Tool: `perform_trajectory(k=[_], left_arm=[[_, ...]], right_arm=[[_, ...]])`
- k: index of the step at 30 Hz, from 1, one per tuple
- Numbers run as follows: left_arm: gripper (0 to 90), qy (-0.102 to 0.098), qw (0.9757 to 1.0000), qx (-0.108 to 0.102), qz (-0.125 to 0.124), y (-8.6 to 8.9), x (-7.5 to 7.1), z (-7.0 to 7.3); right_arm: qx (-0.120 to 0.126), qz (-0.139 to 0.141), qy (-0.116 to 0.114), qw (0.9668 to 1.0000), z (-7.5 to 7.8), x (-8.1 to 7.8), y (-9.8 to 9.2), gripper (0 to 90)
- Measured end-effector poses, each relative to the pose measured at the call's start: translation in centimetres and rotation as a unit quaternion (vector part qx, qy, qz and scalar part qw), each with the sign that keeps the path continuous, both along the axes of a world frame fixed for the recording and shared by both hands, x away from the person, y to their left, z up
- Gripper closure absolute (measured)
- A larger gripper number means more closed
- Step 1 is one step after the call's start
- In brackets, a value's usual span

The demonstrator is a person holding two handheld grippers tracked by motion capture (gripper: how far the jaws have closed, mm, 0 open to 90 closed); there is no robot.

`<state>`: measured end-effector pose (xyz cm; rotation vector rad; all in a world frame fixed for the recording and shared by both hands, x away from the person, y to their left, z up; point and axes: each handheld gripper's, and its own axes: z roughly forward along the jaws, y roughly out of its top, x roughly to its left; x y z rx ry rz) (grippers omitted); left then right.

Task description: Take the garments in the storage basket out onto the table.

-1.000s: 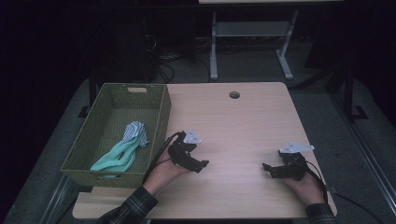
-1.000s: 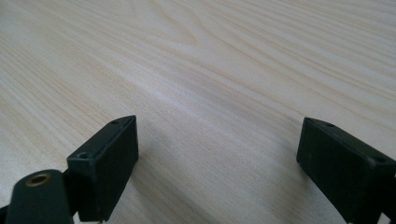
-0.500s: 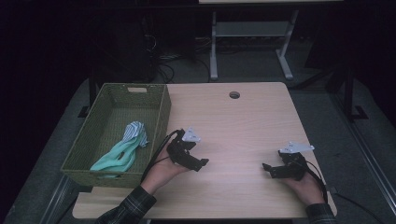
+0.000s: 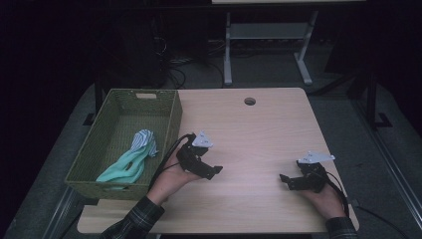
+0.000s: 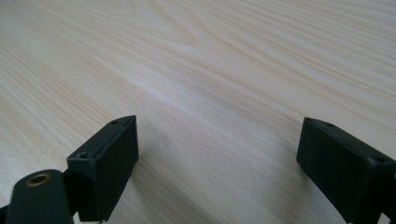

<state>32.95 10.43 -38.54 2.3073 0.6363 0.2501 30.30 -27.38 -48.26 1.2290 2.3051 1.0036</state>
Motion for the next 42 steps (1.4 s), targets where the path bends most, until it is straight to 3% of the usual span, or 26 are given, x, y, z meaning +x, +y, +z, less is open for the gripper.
perform_trajectory(k=[9, 28, 42], left_arm=[[13.9, -0.005, 0.9999, -0.009, -0.005, 0.0, 0.1, 1.3], [13.9, -0.008, 0.9999, -0.005, -0.011, 0.7, 0.6, 3.4], [14.2, -0.013, 0.9997, -0.018, -0.005, 2.3, 0.8, 4.7]], right_arm=[[0.000, -0.001, 0.001, 1.0000, 0.0, 0.0, 0.0, 12.3], [0.000, -0.004, 0.002, 1.0000, 0.0, 0.0, 0.0, 11.2], [-0.001, -0.005, 0.001, 1.0000, 0.0, 0.0, 0.0, 9.8]])
